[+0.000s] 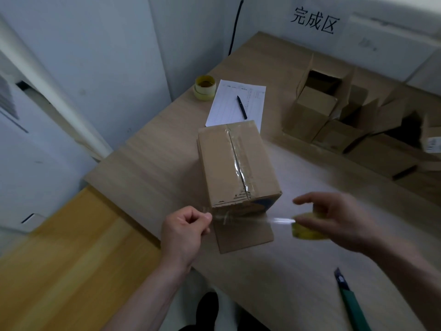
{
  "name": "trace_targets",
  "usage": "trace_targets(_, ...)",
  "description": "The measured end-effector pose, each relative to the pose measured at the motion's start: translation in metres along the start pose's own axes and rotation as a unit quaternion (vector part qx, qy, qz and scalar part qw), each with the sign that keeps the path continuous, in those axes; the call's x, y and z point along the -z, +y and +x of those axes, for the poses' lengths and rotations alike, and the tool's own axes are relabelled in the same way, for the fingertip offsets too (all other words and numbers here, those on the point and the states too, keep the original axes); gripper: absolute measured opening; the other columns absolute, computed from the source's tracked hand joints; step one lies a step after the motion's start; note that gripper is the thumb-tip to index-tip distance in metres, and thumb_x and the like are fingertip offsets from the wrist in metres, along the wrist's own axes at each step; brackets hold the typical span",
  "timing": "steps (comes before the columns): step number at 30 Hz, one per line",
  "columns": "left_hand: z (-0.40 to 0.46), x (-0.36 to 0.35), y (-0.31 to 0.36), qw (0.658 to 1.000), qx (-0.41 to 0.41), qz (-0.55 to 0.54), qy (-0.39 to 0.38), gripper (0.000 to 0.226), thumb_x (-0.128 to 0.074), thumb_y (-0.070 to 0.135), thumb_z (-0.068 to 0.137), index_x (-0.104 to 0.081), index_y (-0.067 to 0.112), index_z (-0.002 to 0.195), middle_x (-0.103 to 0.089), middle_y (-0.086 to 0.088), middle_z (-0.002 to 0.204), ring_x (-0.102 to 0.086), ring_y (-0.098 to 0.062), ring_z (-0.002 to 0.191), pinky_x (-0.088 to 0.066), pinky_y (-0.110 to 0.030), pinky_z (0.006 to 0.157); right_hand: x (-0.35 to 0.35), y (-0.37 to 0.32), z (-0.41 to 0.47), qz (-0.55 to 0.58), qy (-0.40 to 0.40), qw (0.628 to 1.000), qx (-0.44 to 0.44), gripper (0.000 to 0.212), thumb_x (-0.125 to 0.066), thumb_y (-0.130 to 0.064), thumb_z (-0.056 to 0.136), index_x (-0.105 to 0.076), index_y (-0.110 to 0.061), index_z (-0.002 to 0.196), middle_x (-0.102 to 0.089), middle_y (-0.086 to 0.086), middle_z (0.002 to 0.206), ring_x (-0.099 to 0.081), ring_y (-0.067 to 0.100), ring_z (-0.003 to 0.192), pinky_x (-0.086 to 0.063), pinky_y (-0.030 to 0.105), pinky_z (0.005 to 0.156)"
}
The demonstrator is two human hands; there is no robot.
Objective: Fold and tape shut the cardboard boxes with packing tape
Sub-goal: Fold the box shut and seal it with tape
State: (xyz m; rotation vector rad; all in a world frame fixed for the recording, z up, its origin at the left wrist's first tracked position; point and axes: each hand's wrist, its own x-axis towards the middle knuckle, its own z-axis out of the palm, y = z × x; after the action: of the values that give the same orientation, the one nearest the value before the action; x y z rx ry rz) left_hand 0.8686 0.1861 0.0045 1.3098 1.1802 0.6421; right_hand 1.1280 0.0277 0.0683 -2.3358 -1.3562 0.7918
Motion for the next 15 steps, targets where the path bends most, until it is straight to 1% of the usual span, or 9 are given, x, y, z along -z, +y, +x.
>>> trace_targets(1,0.001,-0.002,0.0,1.0,-0.015,0.018,0.008,0.028,-0.071,0.012,0.084,-0.063,0.013,0.057,-0.061,-0.006,0.054,-0.054,-0.016,0.056,-0.048,-0.034,0.06,0.001,0.002,0.005,-0.096,0.057,0.994,0.021,0.034,-0.063,-0.057,0.08,-0.063,-0.045,0.111,-0.054,-0.016,0.069,-0.054,0.001,0.061,-0.045,0.022,0.054)
trace_targets(2,0.002,-0.004,-0.001,0.999,-0.023,0.032,0.016,0.028,-0.071,0.015,0.084,-0.063,0.015,0.058,-0.061,-0.006,0.055,-0.055,-0.016,0.057,-0.048,-0.034,0.06,0.002,0.0,0.01,-0.146,0.095,0.984,0.04,0.037,-0.062,-0.061,0.078,-0.064,-0.044,0.111,-0.051,-0.023,0.064,-0.051,-0.004,0.059,-0.04,0.019,0.052)
trace_targets(3,0.002,-0.007,-0.002,0.999,-0.024,0.04,0.022,0.028,-0.071,0.016,0.085,-0.063,0.016,0.058,-0.062,-0.005,0.056,-0.056,-0.016,0.057,-0.048,-0.035,0.06,0.004,-0.003,0.015,-0.164,0.11,0.979,0.048,0.041,-0.06,-0.064,0.077,-0.065,-0.043,0.112,-0.05,-0.026,0.061,-0.05,-0.006,0.057,-0.04,0.018,0.051)
trace_targets(4,0.003,-0.009,-0.002,0.998,-0.021,0.045,0.027,0.028,-0.07,0.018,0.086,-0.063,0.017,0.059,-0.062,-0.005,0.056,-0.056,-0.015,0.057,-0.048,-0.035,0.06,0.004,-0.005,0.021,-0.176,0.111,0.977,0.048,0.044,-0.058,-0.067,0.077,-0.065,-0.043,0.114,-0.052,-0.025,0.061,-0.051,-0.005,0.058,-0.044,0.021,0.053)
trace_targets(6,0.004,-0.013,-0.004,0.998,-0.018,0.054,0.032,0.029,-0.069,0.019,0.086,-0.062,0.017,0.059,-0.062,-0.005,0.056,-0.055,-0.013,0.056,-0.047,-0.033,0.059,0.003,-0.004,0.032,-0.205,0.105,0.972,0.041,0.05,-0.052,-0.071,0.078,-0.062,-0.044,0.119,-0.061,-0.019,0.072,-0.056,0.003,0.065,-0.053,0.028,0.061)
trace_targets(7,0.005,-0.013,-0.005,0.998,-0.016,0.057,0.037,0.029,-0.069,0.018,0.087,-0.061,0.017,0.058,-0.061,-0.005,0.056,-0.054,-0.012,0.055,-0.047,-0.032,0.058,0.003,-0.003,0.038,-0.217,0.107,0.969,0.039,0.05,-0.051,-0.071,0.079,-0.06,-0.045,0.121,-0.064,-0.016,0.078,-0.056,0.005,0.068,-0.054,0.03,0.063)
trace_targets(10,0.009,-0.016,-0.008,0.997,-0.008,0.056,0.049,0.033,-0.069,0.016,0.087,-0.06,0.014,0.055,-0.061,-0.007,0.056,-0.053,-0.012,0.054,-0.045,-0.03,0.056,-0.002,0.0,0.049,-0.23,0.109,0.966,0.044,0.047,-0.055,-0.068,0.085,-0.058,-0.045,0.126,-0.065,-0.016,0.082,-0.055,0.005,0.07,-0.056,0.031,0.064)
trace_targets(13,0.012,-0.019,-0.009,0.997,-0.003,0.055,0.061,0.033,-0.069,0.015,0.087,-0.06,0.011,0.056,-0.061,-0.008,0.056,-0.053,-0.013,0.054,-0.045,-0.03,0.056,-0.007,0.004,0.059,-0.235,0.1,0.965,0.057,0.05,-0.056,-0.066,0.086,-0.054,-0.046,0.132,-0.07,-0.013,0.089,-0.062,0.009,0.075,-0.057,0.032,0.063)
trace_targets(15,0.014,-0.019,-0.011,0.996,-0.002,0.056,0.069,0.032,-0.07,0.015,0.087,-0.061,0.008,0.057,-0.061,-0.01,0.057,-0.053,-0.015,0.054,-0.045,-0.032,0.057,-0.012,0.007,0.064,-0.241,0.101,0.963,0.065,0.054,-0.057,-0.064,0.086,-0.049,-0.047,0.137,-0.071,-0.011,0.089,-0.063,0.011,0.076,-0.057,0.033,0.063)
